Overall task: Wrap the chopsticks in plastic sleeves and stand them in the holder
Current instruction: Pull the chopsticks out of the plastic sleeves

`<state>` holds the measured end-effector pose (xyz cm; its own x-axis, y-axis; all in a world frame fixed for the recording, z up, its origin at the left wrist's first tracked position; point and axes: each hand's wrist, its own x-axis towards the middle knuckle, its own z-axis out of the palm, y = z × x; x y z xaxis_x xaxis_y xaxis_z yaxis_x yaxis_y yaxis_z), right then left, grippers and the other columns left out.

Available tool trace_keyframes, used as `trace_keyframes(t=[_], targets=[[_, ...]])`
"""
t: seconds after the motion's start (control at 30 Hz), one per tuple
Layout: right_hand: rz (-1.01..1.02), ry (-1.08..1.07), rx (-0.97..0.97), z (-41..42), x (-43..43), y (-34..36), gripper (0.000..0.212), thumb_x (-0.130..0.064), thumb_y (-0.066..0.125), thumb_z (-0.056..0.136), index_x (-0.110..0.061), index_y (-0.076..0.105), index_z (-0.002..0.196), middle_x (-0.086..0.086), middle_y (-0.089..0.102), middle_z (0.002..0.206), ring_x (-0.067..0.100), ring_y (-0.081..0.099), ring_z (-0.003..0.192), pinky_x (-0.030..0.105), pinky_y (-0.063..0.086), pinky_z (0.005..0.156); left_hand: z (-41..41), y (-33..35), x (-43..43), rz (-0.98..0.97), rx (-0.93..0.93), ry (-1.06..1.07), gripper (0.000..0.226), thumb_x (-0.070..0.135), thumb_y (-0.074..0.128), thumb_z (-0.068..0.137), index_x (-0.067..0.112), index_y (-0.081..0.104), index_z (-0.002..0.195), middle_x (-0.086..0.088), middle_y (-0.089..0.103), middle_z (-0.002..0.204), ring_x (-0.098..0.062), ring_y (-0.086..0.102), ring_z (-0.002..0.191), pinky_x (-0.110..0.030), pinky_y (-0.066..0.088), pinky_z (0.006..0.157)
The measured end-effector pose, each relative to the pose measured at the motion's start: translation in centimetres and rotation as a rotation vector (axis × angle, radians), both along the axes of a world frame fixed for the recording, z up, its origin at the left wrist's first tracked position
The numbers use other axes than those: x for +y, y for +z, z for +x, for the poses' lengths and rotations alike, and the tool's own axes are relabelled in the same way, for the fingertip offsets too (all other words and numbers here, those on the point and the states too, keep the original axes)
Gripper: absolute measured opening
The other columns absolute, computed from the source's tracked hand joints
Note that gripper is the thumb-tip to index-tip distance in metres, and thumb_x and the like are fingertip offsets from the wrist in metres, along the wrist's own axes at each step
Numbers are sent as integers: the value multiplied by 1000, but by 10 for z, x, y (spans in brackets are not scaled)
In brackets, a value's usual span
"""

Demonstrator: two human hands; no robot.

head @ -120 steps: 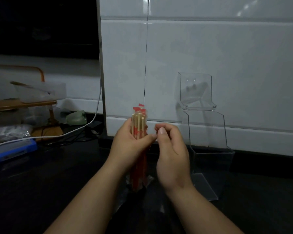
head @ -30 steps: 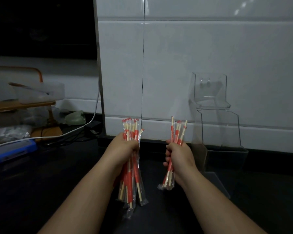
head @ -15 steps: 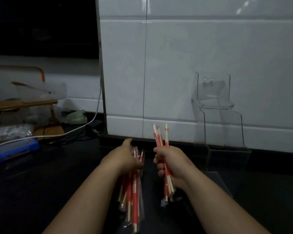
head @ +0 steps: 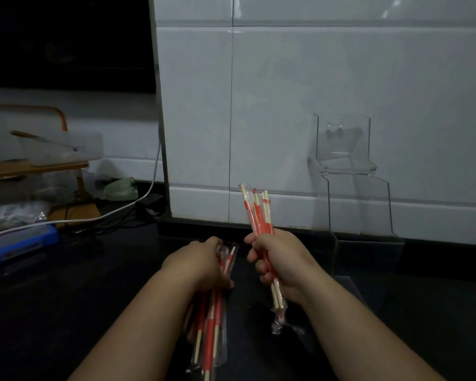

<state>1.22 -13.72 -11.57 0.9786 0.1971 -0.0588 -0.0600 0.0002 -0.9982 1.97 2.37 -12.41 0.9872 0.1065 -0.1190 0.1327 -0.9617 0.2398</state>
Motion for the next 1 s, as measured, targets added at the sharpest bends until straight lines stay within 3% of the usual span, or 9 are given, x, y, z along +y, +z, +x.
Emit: trace_keyframes(t=[0.17,0.23,0.33,0.37,0.43,0.53,0.7,0.83,1.0], targets=[[-20,58,-44,-2,-1,1,18,-12,49,95,-9,64,104,4,59,69,10,46,51,23,37,47,7,0,14,-7,-79,100,78,53,74,79,31,38,145,-6,53,136,-26,55,119,-41,50,95],[-14,77,-97,-3,2,3,17,-13,46,99,-10,62,103,4,58,66,12,48,50,25,40,46,10,1,12,-111,-314,142,58,56,62,88,27,51,138,-5,59,131,-26,58,116,-38,49,91],[24,120,-146,-3,5,2,16,-15,45,101,-12,60,104,3,54,62,13,44,48,26,38,45,4,12,3,-786,-670,65,31,51,53,97,27,70,106,2,71,104,-17,65,101,-30,47,80],[22,148,-151,-3,5,0,15,-15,46,100,-12,60,103,3,52,62,13,41,47,25,34,44,1,17,-2,-1041,-663,-3,37,54,50,96,26,73,103,2,73,102,-14,66,101,-31,48,83],[1,222,-140,-3,6,-3,10,-11,51,96,-12,61,95,3,48,60,11,36,46,23,28,43,-5,21,-7,-1275,-572,-140,54,65,46,90,23,76,106,1,75,107,-14,67,107,-38,46,94],[-133,292,-170,-5,7,-5,15,-4,62,86,-16,61,77,1,49,59,9,42,46,24,32,47,-10,21,-9,-1296,-452,-192,53,66,63,78,20,77,102,-1,77,98,-19,71,101,-42,48,95],[-268,298,-248,-8,7,-4,8,-10,73,77,-17,68,79,3,62,67,14,58,57,30,47,56,-8,18,-13,-1171,-420,-167,17,25,68,91,15,74,104,1,77,92,-9,72,82,-25,51,74],[-328,285,-212,-8,6,-5,8,-16,70,85,-15,63,82,3,62,66,14,58,57,26,49,56,-11,24,-19,-1376,-527,-93,17,22,48,103,10,61,107,-5,76,82,-17,71,75,-30,55,69],[-375,216,-265,-9,7,-3,27,-23,63,95,-21,53,70,-5,49,55,2,42,41,16,35,45,-8,24,-17,-1589,-555,-76,15,24,52,101,13,60,108,-8,72,74,-25,72,79,-39,54,75]])
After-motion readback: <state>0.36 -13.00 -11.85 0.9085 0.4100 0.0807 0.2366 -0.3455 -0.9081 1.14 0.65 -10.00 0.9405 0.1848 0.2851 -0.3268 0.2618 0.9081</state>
